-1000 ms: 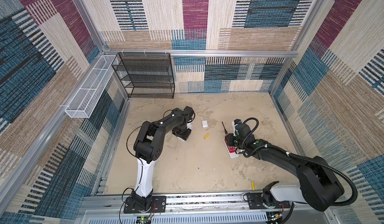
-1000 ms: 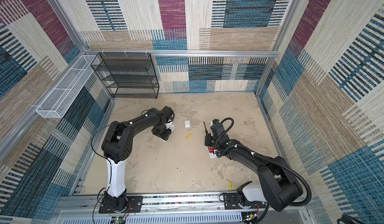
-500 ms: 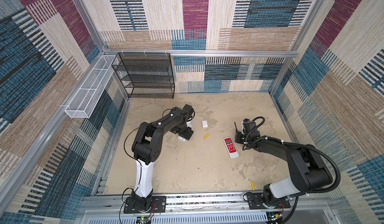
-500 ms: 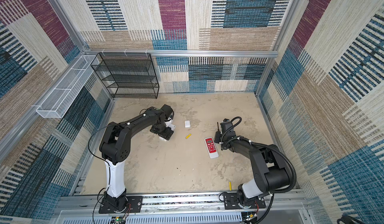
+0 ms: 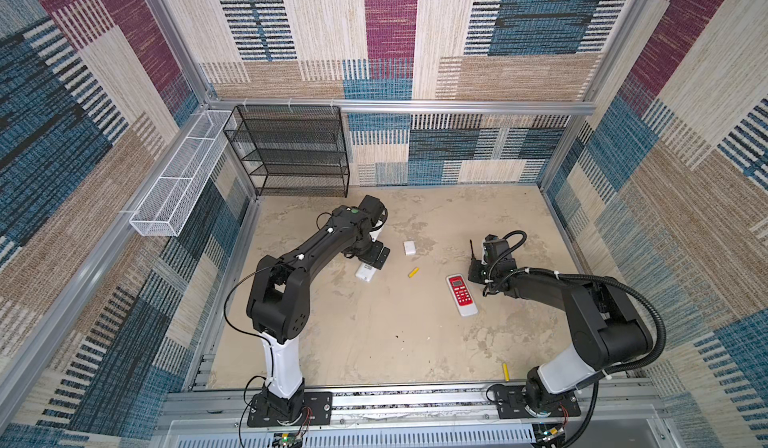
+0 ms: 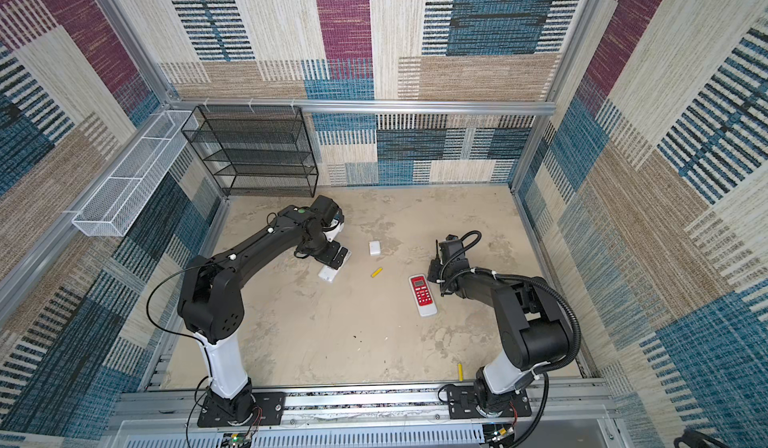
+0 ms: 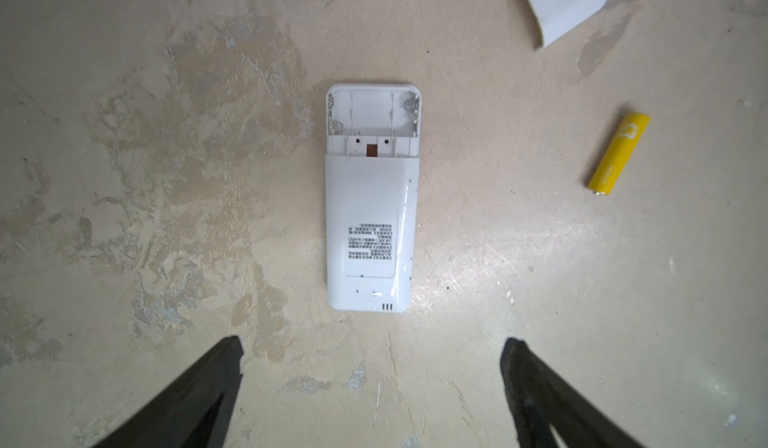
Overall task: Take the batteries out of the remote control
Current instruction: 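Set the pink screwdriver down with the right gripper while the left releases the white remote, then reach the right gripper to the red-faced remote and grasp it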
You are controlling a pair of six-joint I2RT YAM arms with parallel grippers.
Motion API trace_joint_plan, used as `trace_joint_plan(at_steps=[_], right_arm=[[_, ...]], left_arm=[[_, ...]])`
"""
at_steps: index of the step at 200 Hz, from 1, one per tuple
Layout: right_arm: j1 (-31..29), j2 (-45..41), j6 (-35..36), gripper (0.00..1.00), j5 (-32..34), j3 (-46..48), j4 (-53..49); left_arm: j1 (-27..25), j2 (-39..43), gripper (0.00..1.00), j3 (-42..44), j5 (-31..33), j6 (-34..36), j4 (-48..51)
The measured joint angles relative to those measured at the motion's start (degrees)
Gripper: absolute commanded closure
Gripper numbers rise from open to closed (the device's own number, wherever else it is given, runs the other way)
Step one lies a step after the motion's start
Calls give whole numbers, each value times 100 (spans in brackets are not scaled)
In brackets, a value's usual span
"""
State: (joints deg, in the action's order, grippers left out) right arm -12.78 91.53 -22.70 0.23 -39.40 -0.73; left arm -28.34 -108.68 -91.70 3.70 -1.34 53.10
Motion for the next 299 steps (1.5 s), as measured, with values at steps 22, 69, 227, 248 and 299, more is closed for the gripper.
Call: trace_joint_plan(at_steps=[22, 69, 227, 248, 299], right_arm=[[0, 31, -4, 58, -13, -28, 46], [0, -39, 0, 36, -20, -33, 37], [-37, -1569, 20, 0, -411, -184, -1121], [-157, -1880, 0, 0, -485, 35, -1209], [-492, -1965, -46, 0, -629, 444, -1252]], left_arm=[[-85, 153, 1, 90, -101, -94, -15], [-201, 444, 1, 251, -90, -597, -42], [-586, 1139, 1, 938, -214, -2575, -144], [-584, 1220, 1, 1056, -190, -2809, -140], [-590, 1283, 1, 1217, -85, -3130, -140]])
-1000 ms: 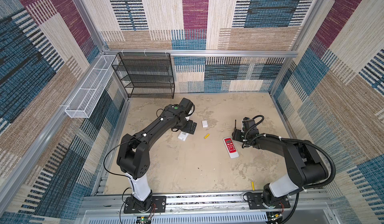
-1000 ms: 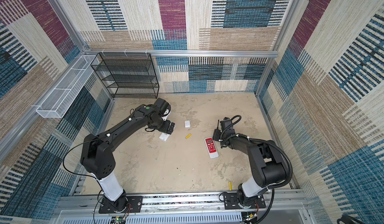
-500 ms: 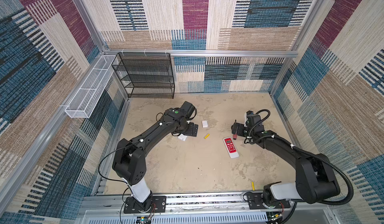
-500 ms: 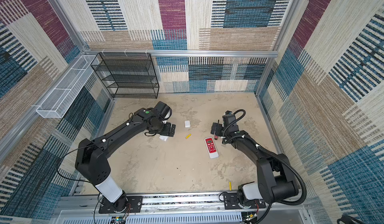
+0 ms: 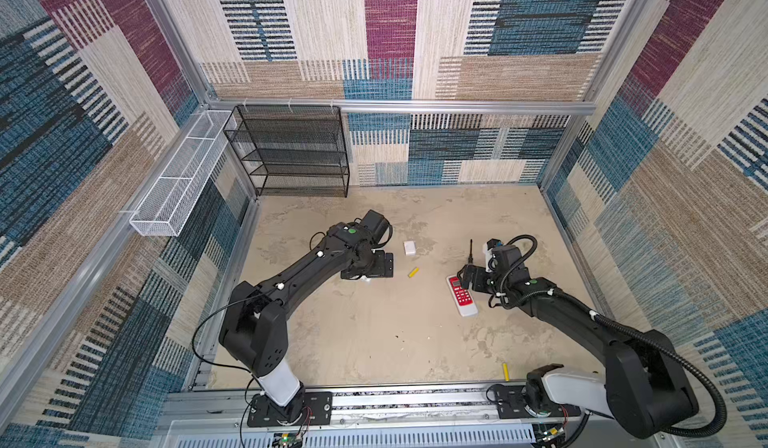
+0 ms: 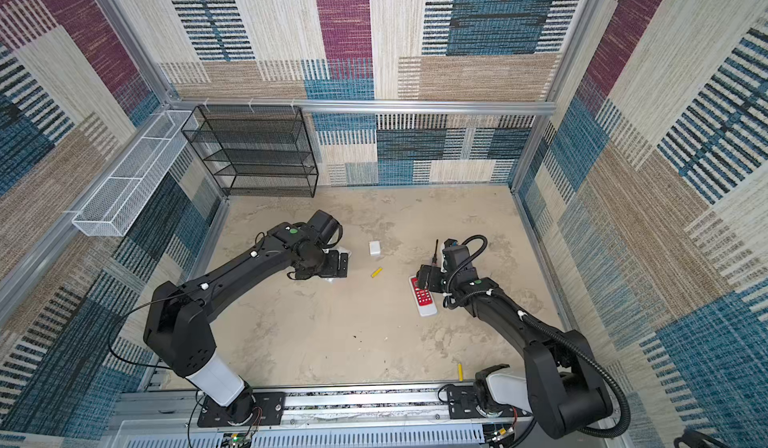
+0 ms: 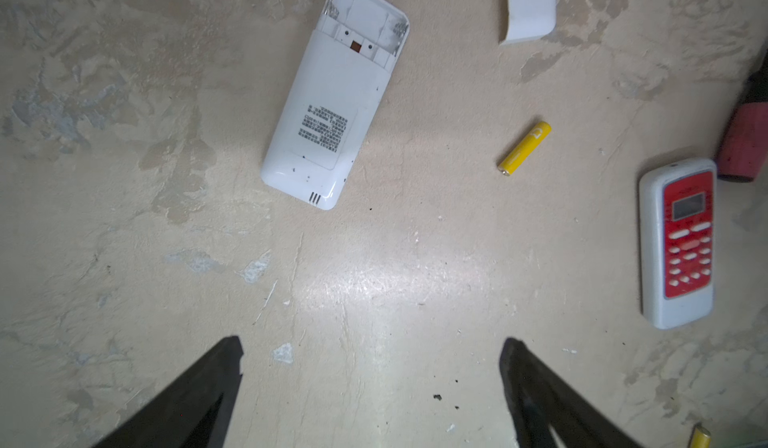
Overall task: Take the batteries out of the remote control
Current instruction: 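Reach the right gripper to the red-faced remote and grasp it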
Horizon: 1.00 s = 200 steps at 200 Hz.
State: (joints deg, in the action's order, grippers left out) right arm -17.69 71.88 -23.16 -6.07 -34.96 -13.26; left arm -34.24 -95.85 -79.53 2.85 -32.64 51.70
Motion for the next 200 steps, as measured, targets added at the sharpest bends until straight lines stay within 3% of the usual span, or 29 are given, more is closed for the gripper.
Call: trace_joint_plan(at_steps=[59, 106, 138, 200], right_arm=[[-450, 328, -83, 3, 7, -2, 39], [-748, 505, -245, 11, 81, -26, -46], [-1147, 796, -446, 22, 466, -114, -245], [-1880, 1255, -719, 27, 1528, -304, -271]], left_arm=[[11, 70, 1, 98, 48, -44, 0], [11, 118, 1, 173, 138, -61, 0], [20, 118, 1, 208, 146, -79, -2], [87, 138, 1, 275, 149, -144, -9]])
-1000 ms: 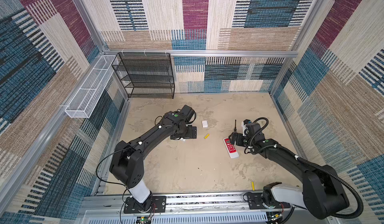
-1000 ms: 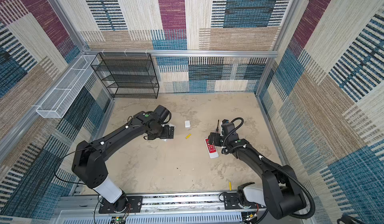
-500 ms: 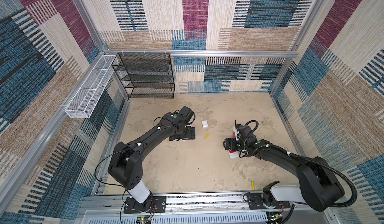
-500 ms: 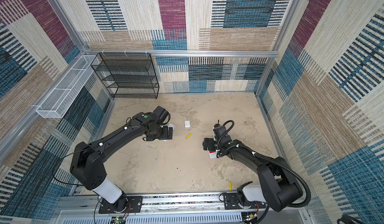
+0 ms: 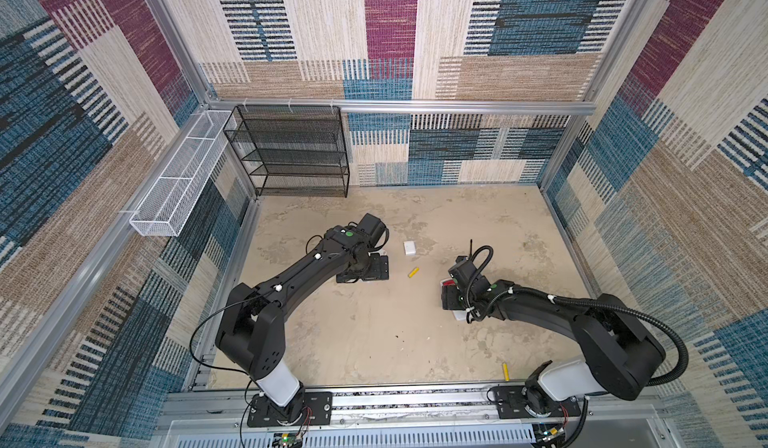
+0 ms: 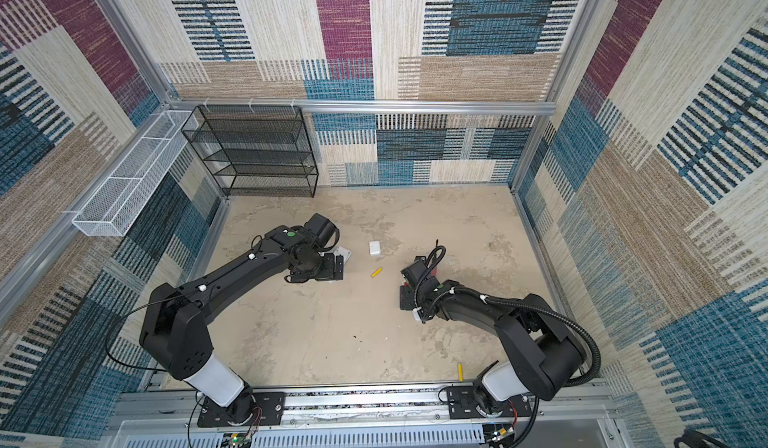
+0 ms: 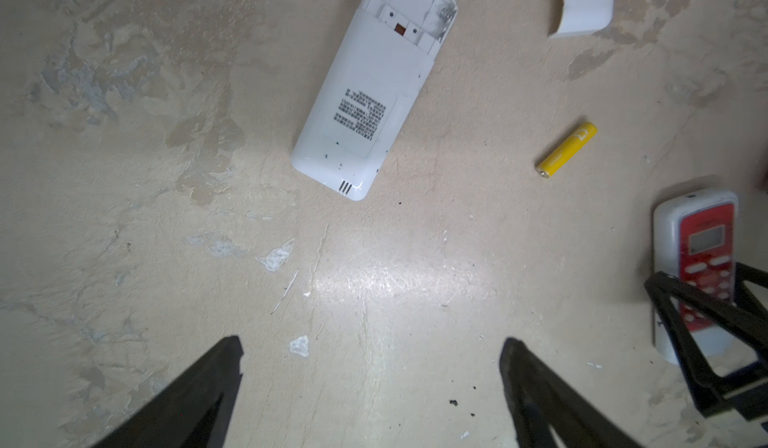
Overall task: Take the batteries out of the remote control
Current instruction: 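Reach the right gripper to the red-faced remote and grasp it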
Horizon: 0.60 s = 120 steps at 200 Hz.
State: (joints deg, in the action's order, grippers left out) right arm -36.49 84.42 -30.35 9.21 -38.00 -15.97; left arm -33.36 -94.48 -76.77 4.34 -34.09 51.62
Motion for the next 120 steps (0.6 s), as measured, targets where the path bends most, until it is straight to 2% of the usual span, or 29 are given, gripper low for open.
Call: trace_joint_plan(at_steps=[20, 40, 61, 91, 120], right_arm=[[-157, 74, 0, 37, 225, -31, -20], [-251, 131, 0, 41, 313, -63, -31], [-328, 155, 17, 50, 363, -85, -22], [-442, 142, 190, 53, 225, -83, 87], [-540, 59, 483, 57, -175, -11, 289]], left_arm=[[33, 22, 1, 55, -7, 0, -35], [61, 74, 1, 138, -28, 2, -109], [94, 151, 1, 234, -133, 11, -240], [125, 238, 1, 363, -254, 55, -391], [138, 236, 1, 483, -560, 87, -627]])
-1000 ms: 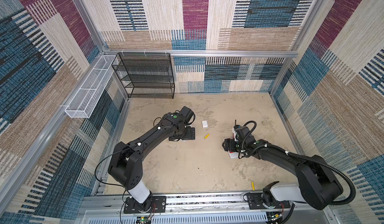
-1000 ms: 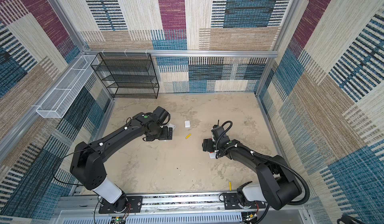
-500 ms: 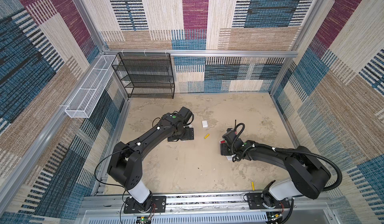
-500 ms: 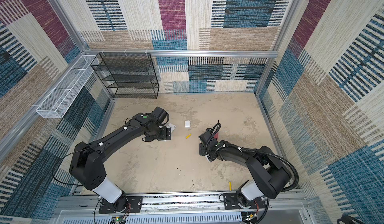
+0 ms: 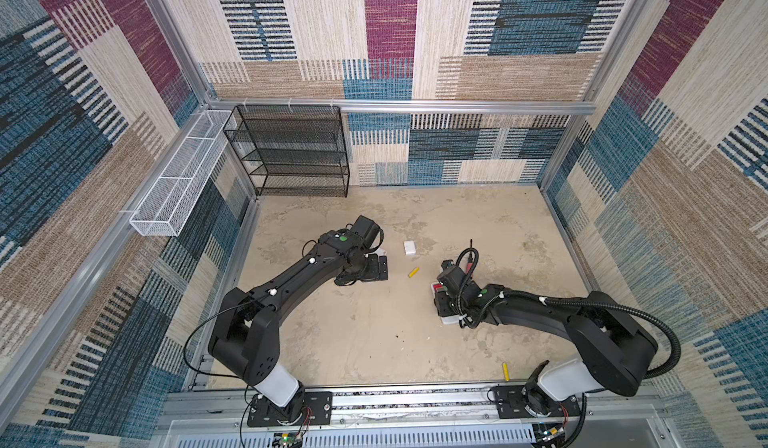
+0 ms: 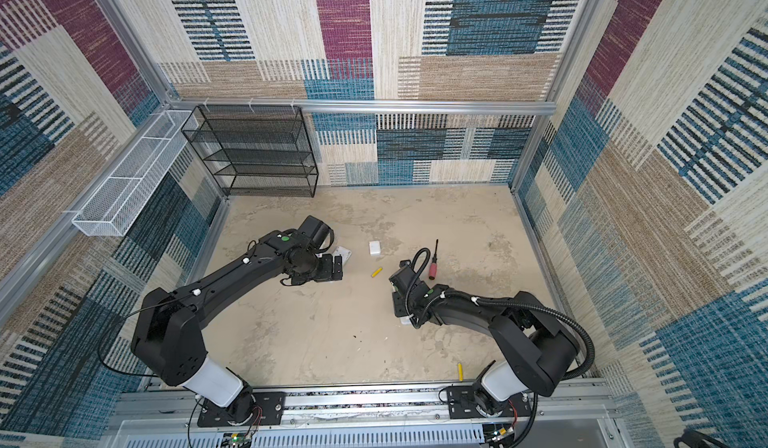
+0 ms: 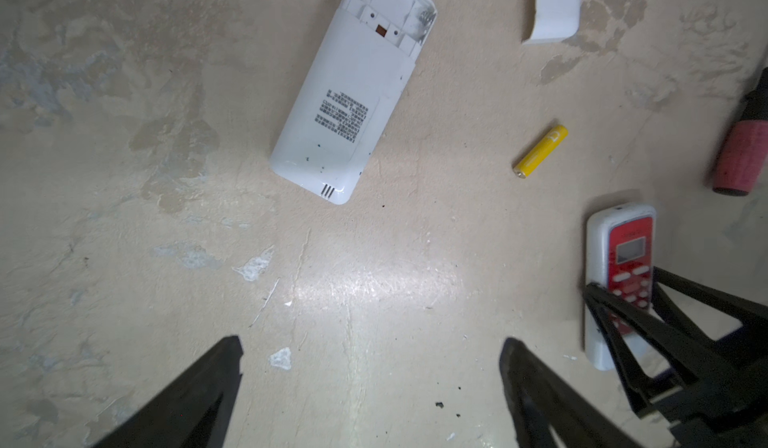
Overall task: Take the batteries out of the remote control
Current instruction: 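Reach the right gripper to the red-faced remote and grasp it, then lift the red-faced remote with the right gripper toward the left gripper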
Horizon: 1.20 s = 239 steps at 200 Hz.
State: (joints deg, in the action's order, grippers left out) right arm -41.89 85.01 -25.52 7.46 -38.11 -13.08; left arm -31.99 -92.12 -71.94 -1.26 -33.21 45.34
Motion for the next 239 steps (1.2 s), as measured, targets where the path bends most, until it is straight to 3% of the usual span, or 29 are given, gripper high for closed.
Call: trace_joint_plan(at_steps=[82, 125, 148, 166, 209, 239], right_arm=[[-48, -127, 632, 60, -883, -188, 890], [-50, -127, 715, 62, -1224, -337, 1093], [-59, -219, 715, 63, -1366, -352, 1147], [-59, -299, 715, 63, -1464, -396, 1163], [-63, -424, 715, 64, -1593, -433, 1233], [-63, -437, 715, 64, -1637, -496, 1316]], left_arm=[[-74, -271, 4, 94, -1038, -129, -824], [-81, -343, 11, 166, -1574, -470, -1421], [-79, -365, 19, 166, -1840, -667, -1725], [-81, -431, 31, 190, -2039, -787, -1937], [-81, -459, 37, 286, -2323, -1021, -2247], [-81, -422, 50, 361, -2485, -1165, -2448]])
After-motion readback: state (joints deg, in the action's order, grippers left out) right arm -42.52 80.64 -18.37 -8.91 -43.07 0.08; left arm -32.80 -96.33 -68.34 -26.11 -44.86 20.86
